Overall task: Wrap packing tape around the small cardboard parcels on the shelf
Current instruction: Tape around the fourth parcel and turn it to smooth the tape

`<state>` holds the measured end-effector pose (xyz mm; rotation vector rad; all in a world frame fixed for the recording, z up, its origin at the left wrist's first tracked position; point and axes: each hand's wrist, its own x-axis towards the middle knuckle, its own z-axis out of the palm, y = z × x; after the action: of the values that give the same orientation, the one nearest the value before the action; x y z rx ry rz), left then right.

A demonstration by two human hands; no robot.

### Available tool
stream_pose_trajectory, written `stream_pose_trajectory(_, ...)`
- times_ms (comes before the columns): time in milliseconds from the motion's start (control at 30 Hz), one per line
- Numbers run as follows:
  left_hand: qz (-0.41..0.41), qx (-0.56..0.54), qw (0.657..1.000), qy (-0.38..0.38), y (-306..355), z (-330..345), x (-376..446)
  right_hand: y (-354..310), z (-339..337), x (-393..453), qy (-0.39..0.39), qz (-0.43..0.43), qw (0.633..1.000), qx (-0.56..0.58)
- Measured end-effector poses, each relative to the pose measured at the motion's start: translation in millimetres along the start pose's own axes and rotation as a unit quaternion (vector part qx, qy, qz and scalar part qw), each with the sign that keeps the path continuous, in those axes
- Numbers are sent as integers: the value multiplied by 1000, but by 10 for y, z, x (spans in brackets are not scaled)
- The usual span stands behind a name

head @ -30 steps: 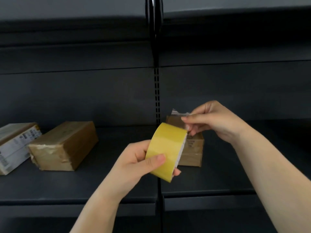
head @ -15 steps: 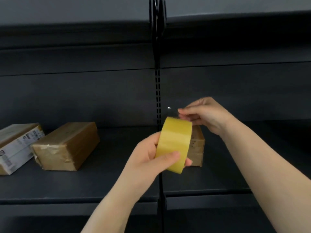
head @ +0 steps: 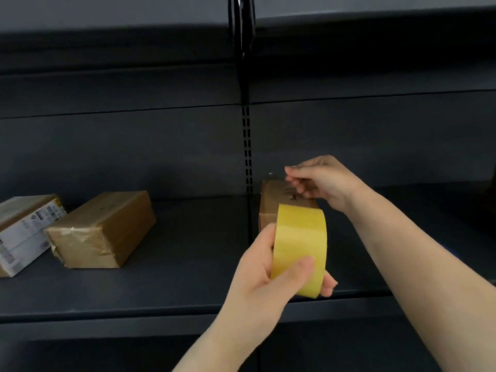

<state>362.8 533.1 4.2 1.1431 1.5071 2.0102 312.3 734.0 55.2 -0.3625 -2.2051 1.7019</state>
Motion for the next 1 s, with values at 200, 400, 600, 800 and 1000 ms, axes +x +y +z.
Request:
stream_pose_trajectory(200,-25,18,993,118,79,167,80,55,77,67,53,-23,997,-45)
stream_pose_trajectory(400,-61,59,994,75,161,170,148,38,14,108,74,-43,989,-119)
stream_pose_trajectory(600,-109,36,991,72,185,196,89,-23,-230,179,101,-63,985,-122)
stream_pose_trajectory(800,-134,-2,989,68,218,172,83,79,-173,301,73,-83,988,-107)
stream_pose_trajectory(1000,-147,-1,986,81,205,129,117,179,-104,375,103,-61,983,-136)
